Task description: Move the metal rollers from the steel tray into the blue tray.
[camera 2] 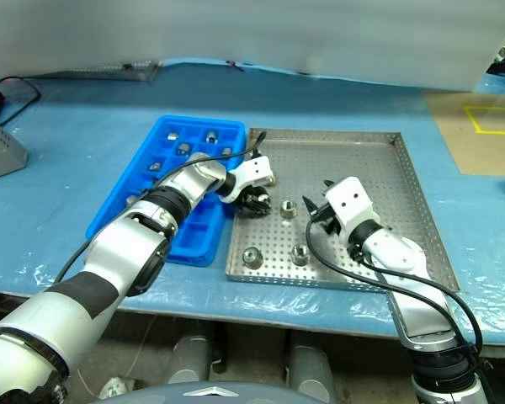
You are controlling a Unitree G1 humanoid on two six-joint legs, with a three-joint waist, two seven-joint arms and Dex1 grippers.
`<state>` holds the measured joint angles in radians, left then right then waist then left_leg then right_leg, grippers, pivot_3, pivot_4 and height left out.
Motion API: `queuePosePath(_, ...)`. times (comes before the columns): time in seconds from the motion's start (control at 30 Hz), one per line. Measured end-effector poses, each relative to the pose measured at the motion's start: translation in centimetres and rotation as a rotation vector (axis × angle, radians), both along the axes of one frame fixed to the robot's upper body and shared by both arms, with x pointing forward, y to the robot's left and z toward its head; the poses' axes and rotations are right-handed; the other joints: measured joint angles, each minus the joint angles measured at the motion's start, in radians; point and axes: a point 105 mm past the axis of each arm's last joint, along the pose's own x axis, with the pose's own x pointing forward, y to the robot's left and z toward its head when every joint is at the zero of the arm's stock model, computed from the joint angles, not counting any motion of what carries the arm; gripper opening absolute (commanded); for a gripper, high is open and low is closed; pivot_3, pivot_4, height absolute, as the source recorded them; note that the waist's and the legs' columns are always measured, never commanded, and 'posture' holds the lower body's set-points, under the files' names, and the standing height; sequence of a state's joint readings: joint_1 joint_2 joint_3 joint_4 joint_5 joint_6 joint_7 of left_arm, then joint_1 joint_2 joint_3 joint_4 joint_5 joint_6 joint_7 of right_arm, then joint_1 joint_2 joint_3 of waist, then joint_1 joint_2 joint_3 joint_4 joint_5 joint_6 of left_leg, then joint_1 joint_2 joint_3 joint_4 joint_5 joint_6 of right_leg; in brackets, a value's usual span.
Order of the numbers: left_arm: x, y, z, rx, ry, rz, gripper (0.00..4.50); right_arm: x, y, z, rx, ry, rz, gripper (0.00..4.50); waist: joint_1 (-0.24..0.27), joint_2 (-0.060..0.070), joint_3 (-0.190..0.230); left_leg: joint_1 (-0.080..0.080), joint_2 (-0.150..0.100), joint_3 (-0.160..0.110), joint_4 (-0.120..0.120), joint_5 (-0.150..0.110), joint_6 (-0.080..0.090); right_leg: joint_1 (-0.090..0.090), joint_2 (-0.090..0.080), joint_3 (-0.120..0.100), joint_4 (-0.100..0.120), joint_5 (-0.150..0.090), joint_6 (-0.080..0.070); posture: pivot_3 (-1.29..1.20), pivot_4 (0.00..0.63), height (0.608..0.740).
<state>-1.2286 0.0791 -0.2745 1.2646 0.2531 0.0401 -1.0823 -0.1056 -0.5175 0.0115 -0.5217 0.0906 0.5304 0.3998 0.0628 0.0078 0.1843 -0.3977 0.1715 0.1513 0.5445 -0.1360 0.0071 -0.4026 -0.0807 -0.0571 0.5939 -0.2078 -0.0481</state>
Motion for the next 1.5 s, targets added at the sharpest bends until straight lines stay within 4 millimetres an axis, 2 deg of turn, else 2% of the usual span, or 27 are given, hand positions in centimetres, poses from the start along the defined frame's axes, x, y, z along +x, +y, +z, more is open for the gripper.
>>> queuePosePath(0.27, -0.2, 0.1, 0.6, -0.052, 0.028, -0.012, 1.82, 0.2, 0.3, 0.4, 0.006, -0.015, 0.010, 2.72, 0.000, 0.000, 0.000, -0.003, 0.000, 0.000, -0.001, -0.001, 0.002, 0.000, 0.000, -0.001, -0.004, 0.001, 0.000, -0.17, 0.150, 0.740)
queuePosePath(0.47, 0.0, 1.8, 2.8, -0.108, 0.023, -0.051, 1.82, 0.4, 0.6, 1.3, 0.023, -0.028, 0.039, 2.72, 0.004, 0.000, 0.000, -0.004, 0.000, 0.000, -0.001, -0.001, 0.002, -0.002, 0.000, -0.001, -0.005, 0.001, 0.000, -0.12, 0.150, 0.740)
queuePosePath(0.57, 0.0, 2.3, 5.0, -0.210, 0.021, -0.075, 1.82, 0.5, 0.8, 1.9, 0.043, -0.029, 0.062, 2.72, 0.009, 0.000, 0.000, -0.006, 0.000, 0.000, -0.001, -0.002, 0.003, -0.002, -0.001, -0.002, -0.005, 0.001, -0.001, -0.07, 0.150, 0.740)
queuePosePath(0.7, 0.1, 3.3, 9.9, -0.410, -0.024, -0.072, 1.82, 0.6, 1.8, 3.2, 0.059, -0.050, 0.131, 2.72, 0.012, 0.000, 0.000, -0.006, 0.000, 0.000, -0.001, -0.002, 0.003, -0.002, -0.001, -0.002, -0.004, 0.001, -0.001, 0.03, 0.150, 0.740)
queuePosePath(0.8, 0.1, 5.2, 11.7, -0.479, -0.058, -0.029, 1.82, 0.8, 2.9, 4.8, 0.047, -0.071, 0.222, 2.72, 0.012, 0.001, 0.000, -0.005, 0.001, 0.000, -0.002, -0.002, 0.002, -0.002, -0.001, -0.003, -0.004, 0.001, -0.001, 0.11, 0.150, 0.740)
queuePosePath(0.93, 0.0, 8.4, 10.4, -0.484, -0.057, 0.093, 1.82, 1.4, 4.5, 5.6, 0.033, -0.058, 0.330, 2.72, 0.021, 0.001, 0.000, -0.005, 0.002, 0.000, -0.002, -0.001, 0.002, -0.002, -0.001, -0.004, -0.003, 0.001, -0.001, 0.20, 0.150, 0.740)
queuePosePath(1.07, -0.9, 12.0, 8.4, -0.484, -0.042, 0.241, 1.82, 1.9, 6.9, 5.5, 0.033, -0.032, 0.450, 2.72, 0.048, 0.001, 0.001, -0.009, 0.003, -0.001, -0.002, -0.001, 0.002, -0.004, -0.001, -0.006, -0.003, 0.000, -0.002, 0.30, 0.150, 0.740)
queuePosePath(1.23, -0.7, 15.1, 7.6, -0.490, -0.110, 0.470, 1.82, 2.5, 8.4, 4.7, 0.020, -0.007, 0.542, 2.72, 0.099, 0.002, 0.001, -0.010, 0.003, -0.002, -0.001, -0.001, 0.001, -0.004, -0.002, -0.008, -0.002, 0.000, -0.002, 0.39, 0.150, 0.740)
queuePosePath(1.33, -0.7, 16.0, 7.3, -0.506, -0.143, 0.566, 1.82, 3.0, 8.6, 4.5, 0.012, -0.004, 0.565, 2.72, 0.128, 0.002, 0.001, -0.010, 0.002, -0.002, 0.000, -0.001, 0.000, -0.004, -0.004, -0.009, -0.001, 0.000, -0.002, 0.42, 0.150, 0.740)
queuePosePath(1.5, -0.4, 15.2, 5.4, -0.533, -0.133, 0.663, 1.82, 3.5, 9.1, 4.7, 0.002, -0.023, 0.590, 2.72, 0.164, 0.002, 0.001, -0.011, 0.001, -0.002, 0.000, -0.001, 0.000, -0.004, -0.006, -0.010, 0.000, 0.000, -0.002, 0.42, 0.150, 0.740)
